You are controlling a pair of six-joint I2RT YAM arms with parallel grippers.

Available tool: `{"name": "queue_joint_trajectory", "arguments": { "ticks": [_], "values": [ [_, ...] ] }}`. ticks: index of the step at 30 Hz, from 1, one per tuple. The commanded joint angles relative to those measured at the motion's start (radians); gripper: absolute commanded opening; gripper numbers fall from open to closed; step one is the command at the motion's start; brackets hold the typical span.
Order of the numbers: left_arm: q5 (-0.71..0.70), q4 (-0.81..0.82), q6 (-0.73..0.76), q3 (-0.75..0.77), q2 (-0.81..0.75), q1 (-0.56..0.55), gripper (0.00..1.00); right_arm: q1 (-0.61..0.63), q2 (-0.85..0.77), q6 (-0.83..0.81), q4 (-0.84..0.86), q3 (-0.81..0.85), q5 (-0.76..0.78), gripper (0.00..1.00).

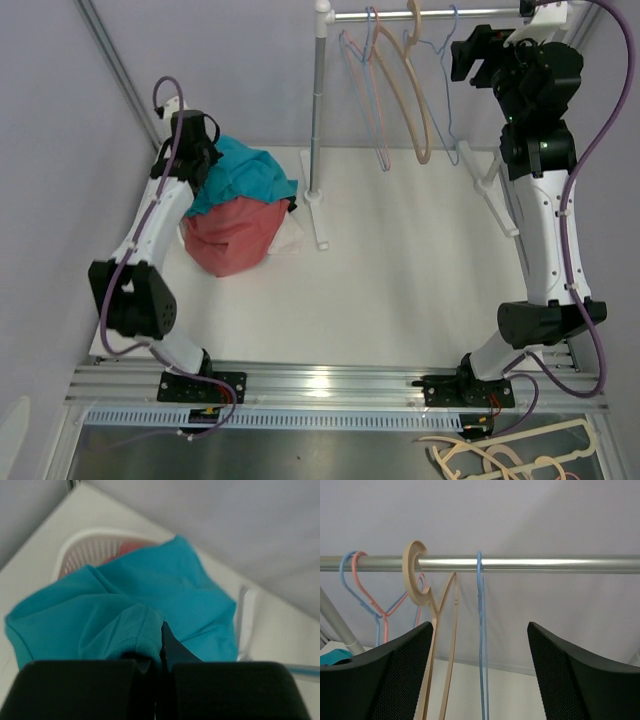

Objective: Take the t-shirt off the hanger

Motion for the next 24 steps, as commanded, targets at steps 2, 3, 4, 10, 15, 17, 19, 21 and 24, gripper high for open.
{"name": "queue_joint_trajectory", "arguments": {
  "ticks": [2,3,4,10,15,17,19,21,24],
  "values": [
    [0.107,-0.355,-0.011,0.251,0.275,-0.002,0.01,0.013,-0.133,0.024,0.014,-0.061,0.001,0.81],
    [0.136,-0.391,-0.005,0.318,0.321,0.0,0.01,0.018,-0.148,0.029,0.008,-0.07,0.004,0.81],
    [0.188,-0.465,-0.001,0.373,0.408,0.004,0.01,0.021,-0.179,0.036,0.0,-0.083,0.002,0.81],
    [0.32,-0.573,0.031,0.469,0.59,0.018,0.01,0.038,-0.303,0.043,0.032,-0.224,-0.001,0.82],
    [0.272,-0.554,0.022,0.367,0.555,0.03,0.01,0.043,-0.331,0.044,0.011,-0.23,0.001,0.82],
    [0.256,-0.549,0.02,0.348,0.53,0.041,0.01,0.043,-0.334,0.053,0.005,-0.225,-0.001,0.83],
    [0.239,-0.569,0.022,0.343,0.504,0.056,0.01,0.043,-0.34,0.056,0.0,-0.216,-0.007,0.83],
    [0.215,-0.575,0.035,0.358,0.454,0.063,0.06,0.043,-0.34,0.065,-0.011,-0.206,-0.018,0.83],
    [0.167,-0.586,0.054,0.377,0.394,0.069,0.2,0.047,-0.342,0.073,-0.017,-0.198,-0.027,0.83]
  ]
}}
